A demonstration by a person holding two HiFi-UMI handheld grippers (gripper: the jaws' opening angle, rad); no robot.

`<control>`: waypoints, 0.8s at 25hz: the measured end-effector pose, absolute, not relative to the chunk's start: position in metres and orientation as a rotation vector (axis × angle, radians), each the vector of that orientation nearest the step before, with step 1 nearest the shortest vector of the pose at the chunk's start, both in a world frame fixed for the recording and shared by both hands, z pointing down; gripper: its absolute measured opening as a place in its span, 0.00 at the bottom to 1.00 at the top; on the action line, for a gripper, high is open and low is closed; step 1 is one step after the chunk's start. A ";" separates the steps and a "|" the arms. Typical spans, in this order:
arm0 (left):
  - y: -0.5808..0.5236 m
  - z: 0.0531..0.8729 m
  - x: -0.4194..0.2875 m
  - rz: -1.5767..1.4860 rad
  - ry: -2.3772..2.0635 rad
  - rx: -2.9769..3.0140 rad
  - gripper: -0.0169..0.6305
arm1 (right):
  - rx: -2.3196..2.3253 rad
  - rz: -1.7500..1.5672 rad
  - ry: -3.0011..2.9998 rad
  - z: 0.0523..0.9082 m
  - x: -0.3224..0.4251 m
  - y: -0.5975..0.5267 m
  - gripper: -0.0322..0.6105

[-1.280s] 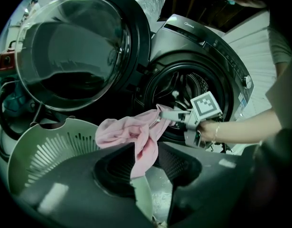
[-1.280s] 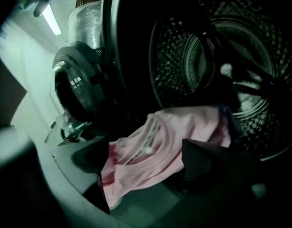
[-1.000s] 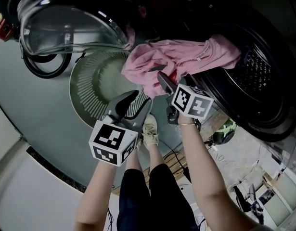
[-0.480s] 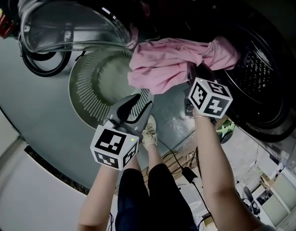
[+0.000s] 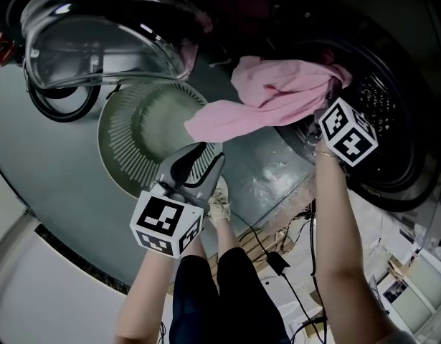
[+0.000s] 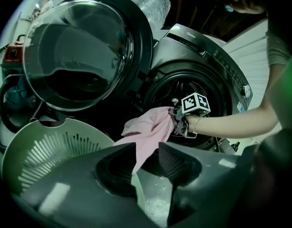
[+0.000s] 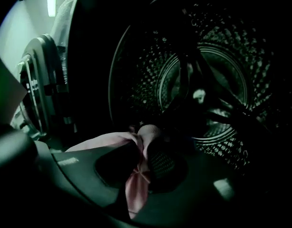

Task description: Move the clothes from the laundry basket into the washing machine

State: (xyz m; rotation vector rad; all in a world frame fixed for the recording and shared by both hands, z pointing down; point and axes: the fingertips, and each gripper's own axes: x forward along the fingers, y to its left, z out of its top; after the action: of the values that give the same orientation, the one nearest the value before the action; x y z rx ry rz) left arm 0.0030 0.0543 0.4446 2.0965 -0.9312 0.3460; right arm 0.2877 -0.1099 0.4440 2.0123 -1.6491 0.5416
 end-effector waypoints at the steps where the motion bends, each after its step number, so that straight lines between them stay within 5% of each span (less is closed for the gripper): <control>1: 0.054 0.444 0.002 0.344 -0.931 2.099 0.26 | 2.060 0.513 -1.617 0.436 0.299 -0.116 0.17; 10: 0.052 0.450 0.000 0.352 -0.926 2.098 0.26 | 2.156 0.574 -1.504 0.454 0.325 -0.140 0.23; 16: 0.049 0.447 0.002 0.341 -0.922 2.107 0.26 | 2.087 0.822 -1.546 0.495 0.314 -0.117 0.64; 20: 0.049 0.444 0.002 0.336 -0.925 2.110 0.25 | 2.128 0.807 -1.618 0.469 0.307 -0.100 0.69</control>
State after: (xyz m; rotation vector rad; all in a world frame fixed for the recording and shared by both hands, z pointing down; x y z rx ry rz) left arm 0.0024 0.0488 0.4440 2.1102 -0.9248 0.3361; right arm 0.3073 -0.1004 0.4694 2.1275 -1.6178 0.8065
